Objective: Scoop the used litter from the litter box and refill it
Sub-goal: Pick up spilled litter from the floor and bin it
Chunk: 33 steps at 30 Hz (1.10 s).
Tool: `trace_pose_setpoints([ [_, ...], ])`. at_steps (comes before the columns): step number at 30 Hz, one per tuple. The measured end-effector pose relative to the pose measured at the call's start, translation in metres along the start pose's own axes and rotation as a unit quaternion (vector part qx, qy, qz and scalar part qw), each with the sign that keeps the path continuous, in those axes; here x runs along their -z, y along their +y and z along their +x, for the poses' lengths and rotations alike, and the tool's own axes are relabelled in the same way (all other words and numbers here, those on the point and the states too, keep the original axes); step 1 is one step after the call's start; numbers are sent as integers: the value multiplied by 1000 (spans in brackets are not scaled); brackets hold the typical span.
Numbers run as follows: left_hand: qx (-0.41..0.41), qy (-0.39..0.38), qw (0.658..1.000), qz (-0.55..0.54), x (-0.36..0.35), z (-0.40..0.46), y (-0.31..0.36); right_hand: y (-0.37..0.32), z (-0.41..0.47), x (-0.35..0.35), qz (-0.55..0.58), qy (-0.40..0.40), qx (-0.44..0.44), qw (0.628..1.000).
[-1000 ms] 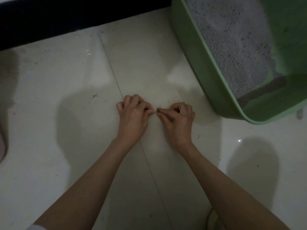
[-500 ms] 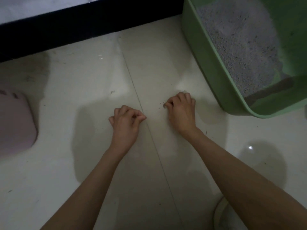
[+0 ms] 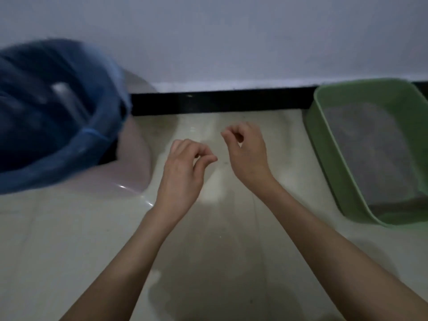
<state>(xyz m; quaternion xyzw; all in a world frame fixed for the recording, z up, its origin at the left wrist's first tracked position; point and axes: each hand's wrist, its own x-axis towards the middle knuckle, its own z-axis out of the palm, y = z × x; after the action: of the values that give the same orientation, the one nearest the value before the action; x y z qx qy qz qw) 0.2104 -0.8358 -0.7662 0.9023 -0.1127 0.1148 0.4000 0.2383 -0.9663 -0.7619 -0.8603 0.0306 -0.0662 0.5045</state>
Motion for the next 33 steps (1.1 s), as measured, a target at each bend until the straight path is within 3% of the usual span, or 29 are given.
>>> trace_pose_setpoints([
  [4,-30,159,985,56,99,16,11,-95,19,-41,47,-19,123,991],
  [7,46,234,965,108,165,17,-2,-154,25,-76,58,-33,217,974],
  [9,120,220,955,158,196,19,-22,-180,30,-98,14,-101,239,966],
  [13,252,100,941,200,220,11,-59,-191,32,-125,-224,-174,260,923],
  [18,192,172,945,204,209,2,-50,-176,28,-116,-188,-177,245,935],
  [21,125,154,967,161,192,10,-33,-157,29,-93,-101,-124,228,960],
  [26,23,159,985,58,148,23,4,-104,24,-46,53,-92,110,988],
  [28,-5,107,994,31,111,23,7,-71,18,-30,67,-74,58,993],
  [31,0,-63,997,36,33,7,-11,-1,3,-8,17,-53,-26,998],
  [33,19,-177,982,56,-20,-13,-27,51,-13,7,-27,-35,-99,994],
])
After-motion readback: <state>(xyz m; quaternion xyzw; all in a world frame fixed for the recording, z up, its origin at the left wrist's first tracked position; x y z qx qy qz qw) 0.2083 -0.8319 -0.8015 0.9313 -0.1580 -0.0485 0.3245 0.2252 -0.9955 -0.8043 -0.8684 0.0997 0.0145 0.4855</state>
